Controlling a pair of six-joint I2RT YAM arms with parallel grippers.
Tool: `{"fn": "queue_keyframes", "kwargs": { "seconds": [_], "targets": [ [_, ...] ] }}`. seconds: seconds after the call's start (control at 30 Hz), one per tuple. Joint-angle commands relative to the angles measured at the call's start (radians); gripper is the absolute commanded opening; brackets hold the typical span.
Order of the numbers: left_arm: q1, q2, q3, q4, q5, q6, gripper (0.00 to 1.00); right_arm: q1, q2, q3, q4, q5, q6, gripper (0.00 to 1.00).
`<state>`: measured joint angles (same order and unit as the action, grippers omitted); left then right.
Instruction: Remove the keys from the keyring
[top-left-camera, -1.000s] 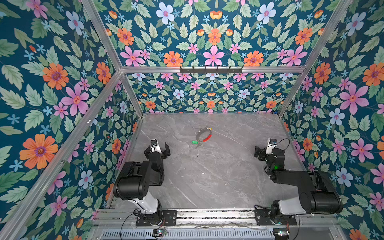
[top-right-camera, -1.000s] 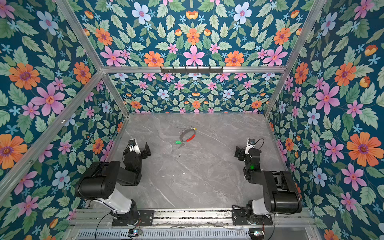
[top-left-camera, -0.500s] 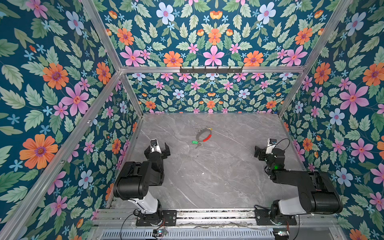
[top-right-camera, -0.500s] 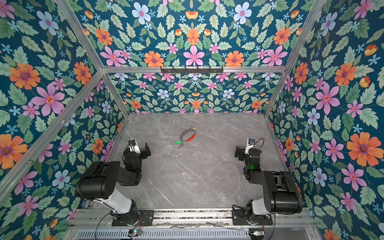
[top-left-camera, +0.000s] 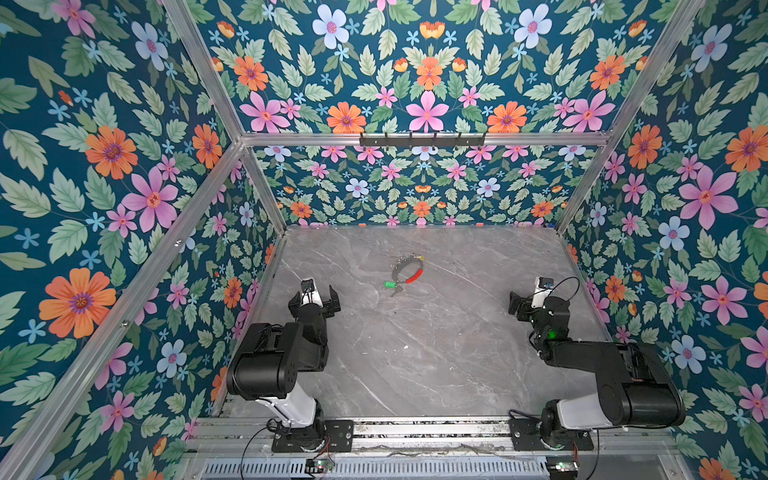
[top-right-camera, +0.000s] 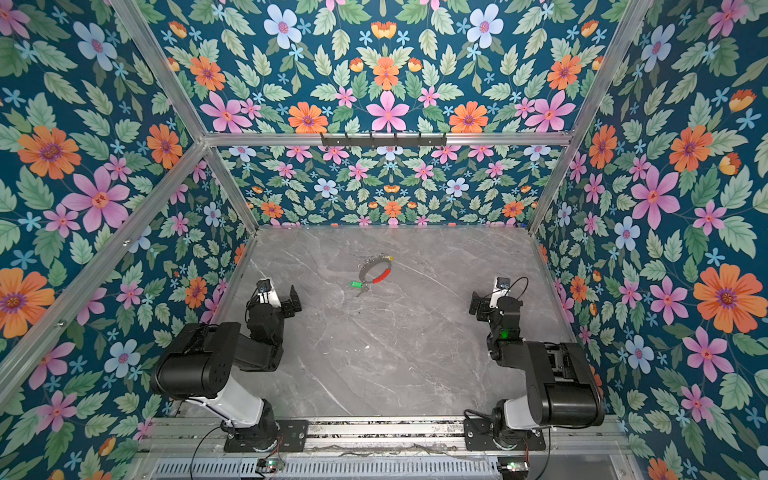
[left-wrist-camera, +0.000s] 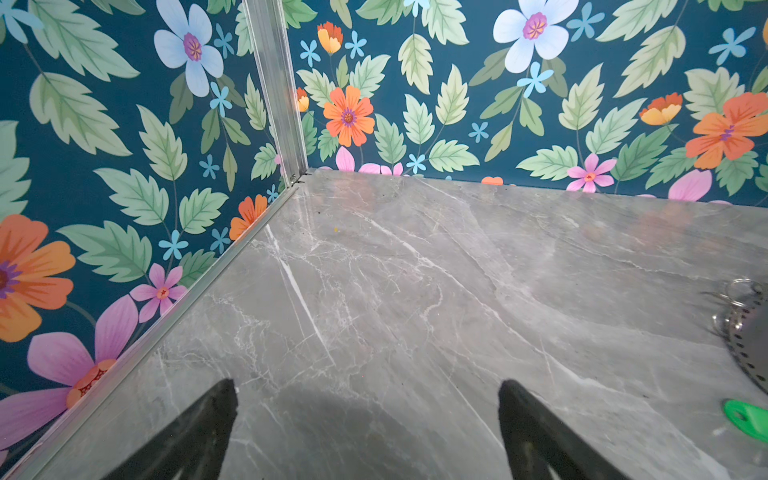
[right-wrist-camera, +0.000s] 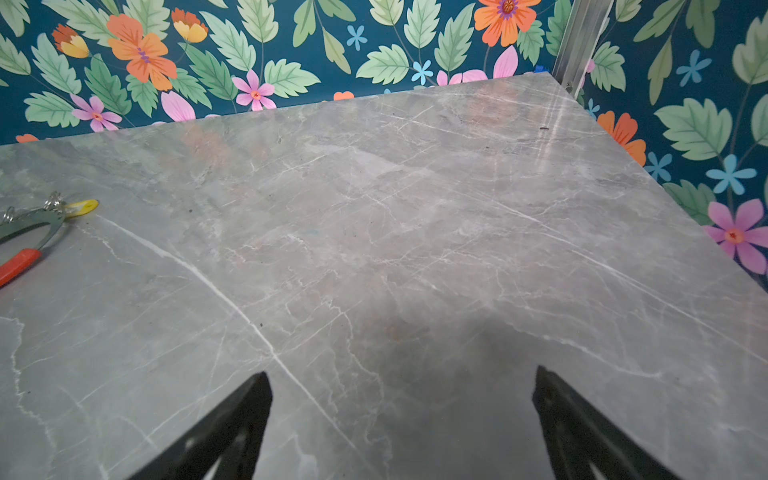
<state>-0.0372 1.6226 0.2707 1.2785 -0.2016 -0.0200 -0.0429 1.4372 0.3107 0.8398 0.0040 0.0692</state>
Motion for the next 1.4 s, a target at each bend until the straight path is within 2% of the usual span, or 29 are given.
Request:
{"fn": "queue_keyframes", "kwargs": {
  "seconds": [0.0, 0.63, 0.77, 0.93, 1.03, 1.1, 1.13, 1.2, 1.27, 1.3, 1.33, 1.37],
  "targets": [
    [0.0, -0.001, -0.001, 0.016, -0.002, 0.008, 1.0, 0.001, 0.0, 0.003, 0.032, 0.005, 0.001, 0.99],
    [0.002, -0.002, -0.002, 0.021, 0.001, 0.008, 1.0, -0.002, -0.002, 0.005, 0.033, 0.001, 0.006, 0.99],
    [-0.001, -0.094, -0.023, -0.02, -0.024, 0.002, 1.0, 0.002, -0.065, 0.033, -0.071, -0.004, -0.003, 0.99],
    [-0.001, -0.216, 0.031, -0.233, -0.101, -0.033, 1.0, 0.034, -0.166, 0.115, -0.319, 0.075, 0.018, 0.99],
    [-0.002, -0.28, 0.092, -0.392, -0.181, -0.121, 1.0, 0.086, -0.222, 0.165, -0.442, 0.215, 0.043, 0.99],
    [-0.001, -0.322, 0.137, -0.501, -0.241, -0.25, 1.0, 0.125, -0.257, 0.201, -0.514, 0.34, 0.074, 0.99],
    [-0.002, -0.341, 0.165, -0.56, -0.274, -0.336, 1.0, 0.129, -0.275, 0.221, -0.555, 0.366, 0.113, 0.99],
    [0.0, -0.369, 0.226, -0.727, -0.338, -0.516, 1.0, 0.127, -0.307, 0.246, -0.607, 0.348, 0.188, 0.99],
    [0.002, -0.397, 0.301, -1.001, -0.419, -0.774, 1.0, 0.127, -0.352, 0.246, -0.617, 0.227, 0.283, 0.99],
    [0.01, -0.408, 0.303, -0.993, -0.383, -0.761, 1.0, 0.126, -0.371, 0.248, -0.657, 0.225, 0.388, 0.99],
    [0.013, -0.422, 0.282, -0.929, -0.306, -0.684, 1.0, 0.119, -0.394, 0.256, -0.722, 0.246, 0.493, 0.99],
    [0.013, -0.439, 0.262, -0.899, -0.261, -0.679, 1.0, 0.101, -0.414, 0.258, -0.761, 0.2, 0.552, 0.99]
  ]
}}
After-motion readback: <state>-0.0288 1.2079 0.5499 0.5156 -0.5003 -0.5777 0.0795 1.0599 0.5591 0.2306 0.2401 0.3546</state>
